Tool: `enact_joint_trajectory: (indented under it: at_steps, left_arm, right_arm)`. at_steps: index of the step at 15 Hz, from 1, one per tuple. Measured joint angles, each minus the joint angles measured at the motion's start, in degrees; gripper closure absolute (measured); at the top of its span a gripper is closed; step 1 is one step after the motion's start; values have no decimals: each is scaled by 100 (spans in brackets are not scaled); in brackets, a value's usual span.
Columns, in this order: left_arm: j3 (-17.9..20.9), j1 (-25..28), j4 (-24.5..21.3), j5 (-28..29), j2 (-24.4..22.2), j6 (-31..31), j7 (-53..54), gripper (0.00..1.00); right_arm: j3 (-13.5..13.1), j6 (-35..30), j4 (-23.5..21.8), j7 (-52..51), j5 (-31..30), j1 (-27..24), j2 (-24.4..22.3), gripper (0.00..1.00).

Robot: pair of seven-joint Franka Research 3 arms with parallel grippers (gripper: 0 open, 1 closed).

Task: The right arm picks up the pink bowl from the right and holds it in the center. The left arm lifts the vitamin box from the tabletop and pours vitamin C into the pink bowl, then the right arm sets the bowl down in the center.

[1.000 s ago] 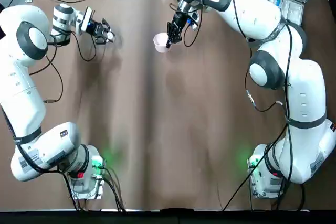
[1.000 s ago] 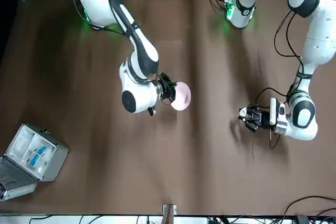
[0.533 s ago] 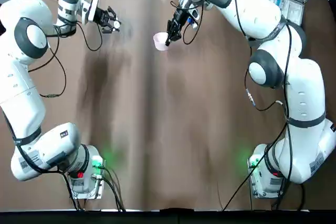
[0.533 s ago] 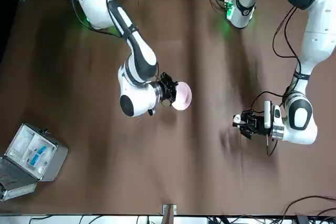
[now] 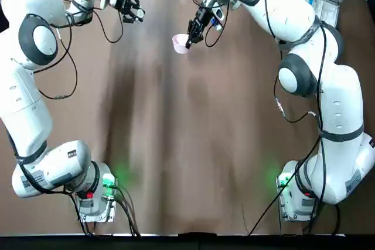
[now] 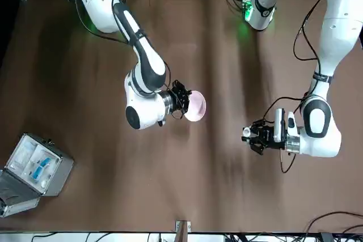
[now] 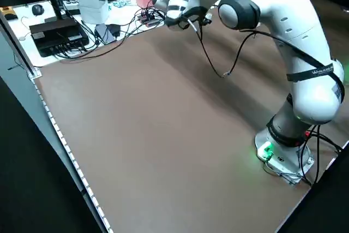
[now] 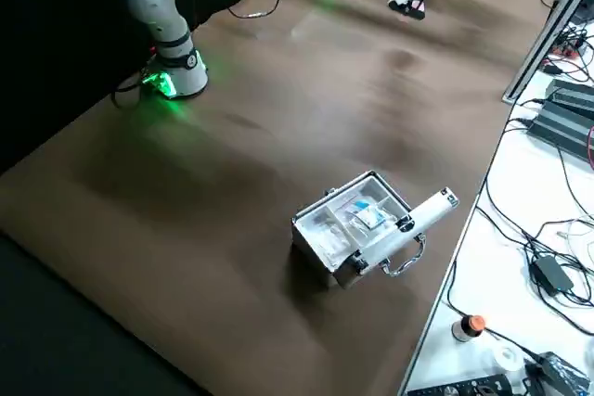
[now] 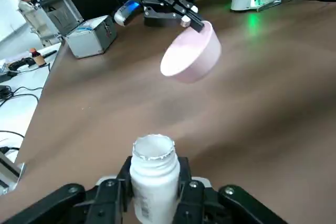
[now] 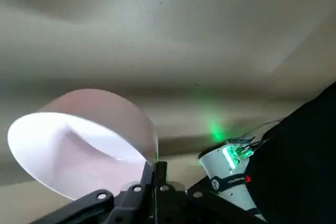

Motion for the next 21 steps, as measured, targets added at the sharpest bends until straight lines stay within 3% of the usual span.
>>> enact_joint_trajectory:
  at_steps: [6, 21]
  left_arm:
    - [-10, -852, -7, 21, -483, 673, -463, 64]
    - [30, -2161, -93, 1320, -729, 1855, -536, 64]
  right_arm:
    - [-1, -2, 0, 45, 26, -30, 58, 98]
    - [0, -3, 32, 45, 51, -69, 106, 98]
